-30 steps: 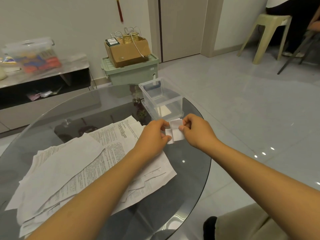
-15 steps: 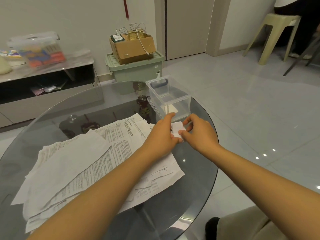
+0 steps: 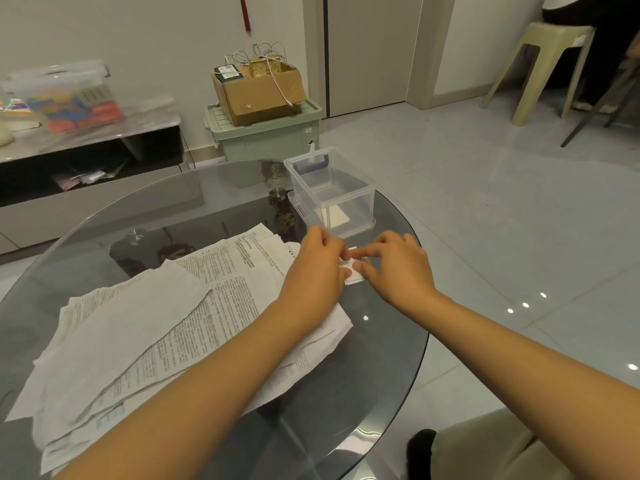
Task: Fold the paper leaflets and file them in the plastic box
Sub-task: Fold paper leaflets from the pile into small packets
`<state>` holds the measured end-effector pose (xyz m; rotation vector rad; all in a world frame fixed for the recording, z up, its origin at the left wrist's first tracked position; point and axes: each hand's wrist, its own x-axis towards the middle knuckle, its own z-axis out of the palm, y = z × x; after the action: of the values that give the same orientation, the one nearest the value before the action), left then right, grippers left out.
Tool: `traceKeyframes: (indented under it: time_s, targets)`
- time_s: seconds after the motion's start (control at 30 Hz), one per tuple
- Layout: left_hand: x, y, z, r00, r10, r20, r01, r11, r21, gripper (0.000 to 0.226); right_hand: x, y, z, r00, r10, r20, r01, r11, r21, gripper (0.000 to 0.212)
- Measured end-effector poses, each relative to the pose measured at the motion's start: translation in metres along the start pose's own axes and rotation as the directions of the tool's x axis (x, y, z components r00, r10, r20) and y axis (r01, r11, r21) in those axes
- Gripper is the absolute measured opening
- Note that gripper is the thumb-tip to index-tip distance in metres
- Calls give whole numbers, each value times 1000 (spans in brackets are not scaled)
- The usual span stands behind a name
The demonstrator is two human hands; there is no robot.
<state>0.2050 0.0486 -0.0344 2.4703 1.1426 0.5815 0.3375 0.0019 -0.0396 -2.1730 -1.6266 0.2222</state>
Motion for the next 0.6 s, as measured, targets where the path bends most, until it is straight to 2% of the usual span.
traceKeyframes:
  time_s: [0.17,0.37,0.47,0.6]
  targets:
    - [6,-3,-3,991,-77,110,72,996,45,38,0,1,-7,991,47,123,-36,996,-85,39]
    - [7,0,-7,981,-106,164,83,987,140,44,-4,-3,-16,974,46,223,-21,993,-115,47]
    - [5,3,-13,985,-115,130,105,991,84,45,-9,-7,-24,981,19,192,-17,1000,-11,47]
    - [-1,11,-30,994,-109,13,110,994,-29,40,-16,-14,-36,997,-36,72,32,998,58,44]
